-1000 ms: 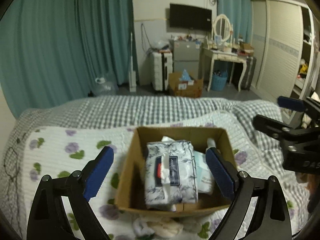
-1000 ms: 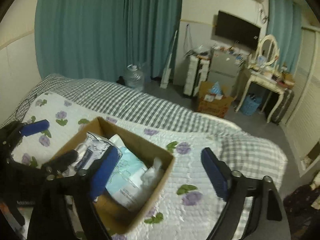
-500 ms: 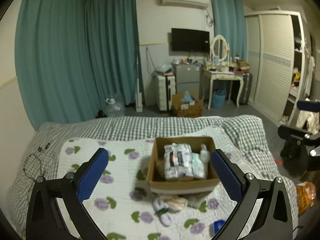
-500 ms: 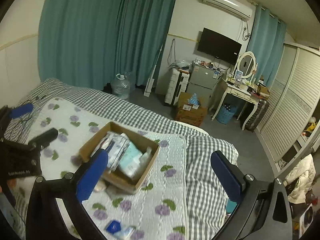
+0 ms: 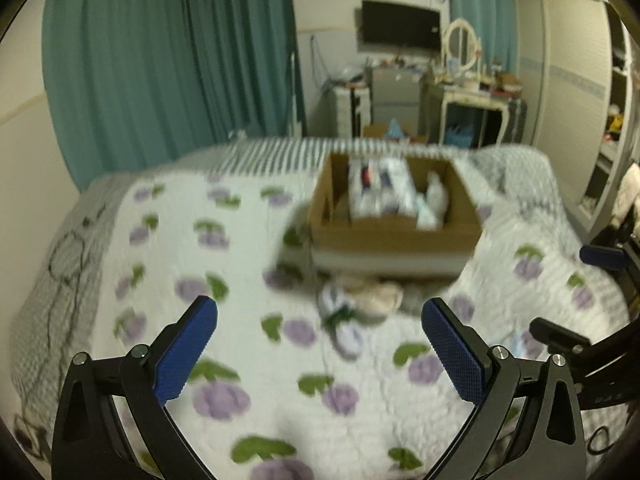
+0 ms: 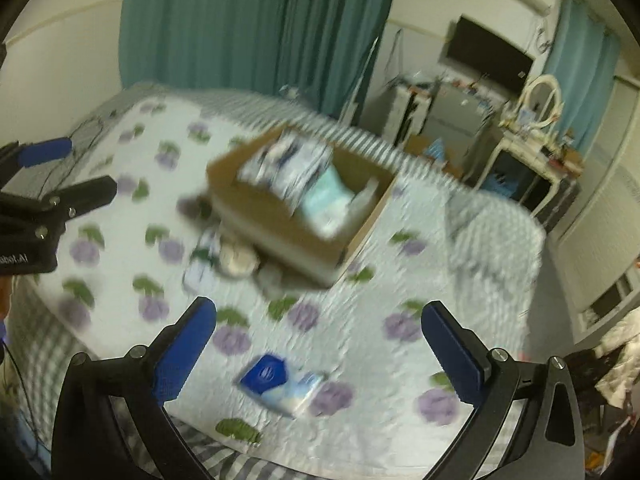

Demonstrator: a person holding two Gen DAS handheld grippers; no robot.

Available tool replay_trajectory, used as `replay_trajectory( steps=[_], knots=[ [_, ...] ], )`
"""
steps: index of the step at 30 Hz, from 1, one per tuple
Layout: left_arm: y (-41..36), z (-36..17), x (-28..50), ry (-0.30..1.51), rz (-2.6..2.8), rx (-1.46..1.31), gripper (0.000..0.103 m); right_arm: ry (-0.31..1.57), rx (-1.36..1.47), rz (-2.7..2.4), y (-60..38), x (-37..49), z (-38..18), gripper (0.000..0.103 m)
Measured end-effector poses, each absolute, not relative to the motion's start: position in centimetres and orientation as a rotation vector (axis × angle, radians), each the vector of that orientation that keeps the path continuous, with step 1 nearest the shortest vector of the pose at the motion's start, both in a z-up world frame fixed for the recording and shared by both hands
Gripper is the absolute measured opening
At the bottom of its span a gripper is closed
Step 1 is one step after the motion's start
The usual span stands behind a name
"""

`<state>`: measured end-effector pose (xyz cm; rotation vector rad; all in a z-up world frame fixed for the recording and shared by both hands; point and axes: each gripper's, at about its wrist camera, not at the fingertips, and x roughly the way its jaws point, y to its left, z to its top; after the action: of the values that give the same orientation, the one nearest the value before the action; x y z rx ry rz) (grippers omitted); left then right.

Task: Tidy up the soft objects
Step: 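Grasp the small blue tissue pack with the right tool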

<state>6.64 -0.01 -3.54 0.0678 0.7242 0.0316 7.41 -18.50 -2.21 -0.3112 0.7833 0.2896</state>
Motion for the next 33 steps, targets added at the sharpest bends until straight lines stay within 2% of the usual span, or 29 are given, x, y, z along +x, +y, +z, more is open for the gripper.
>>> replay_trajectory(
  steps=[3, 7, 16, 19, 20, 21, 22, 23, 24, 27, 33],
  knots=[
    [-0.5, -6.4, 6.3, 0.773, 0.046, 0.067, 0.103, 0.851, -0.338, 0.31, -18.2, 7.9, -7.1, 0.103],
    [-0.4, -9.1, 6.5, 0.833, 0.061, 0.018, 0.103, 0.927, -0.33, 0.376, -18.0, 8.2, -11.1, 0.103],
    [-0.8, -10.3, 8.3, 0.88, 0.058, 0.017, 0.103, 1.095, -0.311, 0.41, -17.7, 10.3, -16.8, 0.103],
    [-0.9, -10.0, 9.0, 0.875, 0.058, 0.032, 0.103, 1.13, -0.296, 0.406, -17.9, 10.8, -17.6, 0.092],
    [-1.0, -9.9, 9.3, 0.875, 0.06, 0.032, 0.103, 1.126, -0.294, 0.404, -17.9, 10.8, -17.5, 0.084],
    [-1.0, -9.7, 9.6, 0.872, 0.058, 0.03, 0.103, 1.123, -0.289, 0.401, -18.0, 10.8, -17.4, 0.068],
    [-1.0, -9.5, 9.9, 0.869, 0.055, 0.028, 0.103, 1.118, -0.287, 0.395, -18.1, 10.9, -17.3, 0.057],
    [-1.0, -9.3, 10.1, 0.863, 0.049, 0.027, 0.103, 1.116, -0.283, 0.386, -18.2, 10.9, -17.1, 0.036],
    [-1.0, -9.1, 10.4, 0.856, 0.043, 0.029, 0.103, 1.114, -0.275, 0.386, -18.3, 11.0, -17.0, 0.028],
    [-1.0, -8.7, 11.2, 0.843, 0.035, 0.039, 0.103, 1.086, -0.245, 0.409, -18.7, 10.9, -16.1, 0.021],
    [-0.4, -9.3, 13.1, 0.862, 0.05, 0.021, 0.103, 0.987, -0.229, 0.424, -18.6, 10.9, -13.3, 0.016]
  ],
)
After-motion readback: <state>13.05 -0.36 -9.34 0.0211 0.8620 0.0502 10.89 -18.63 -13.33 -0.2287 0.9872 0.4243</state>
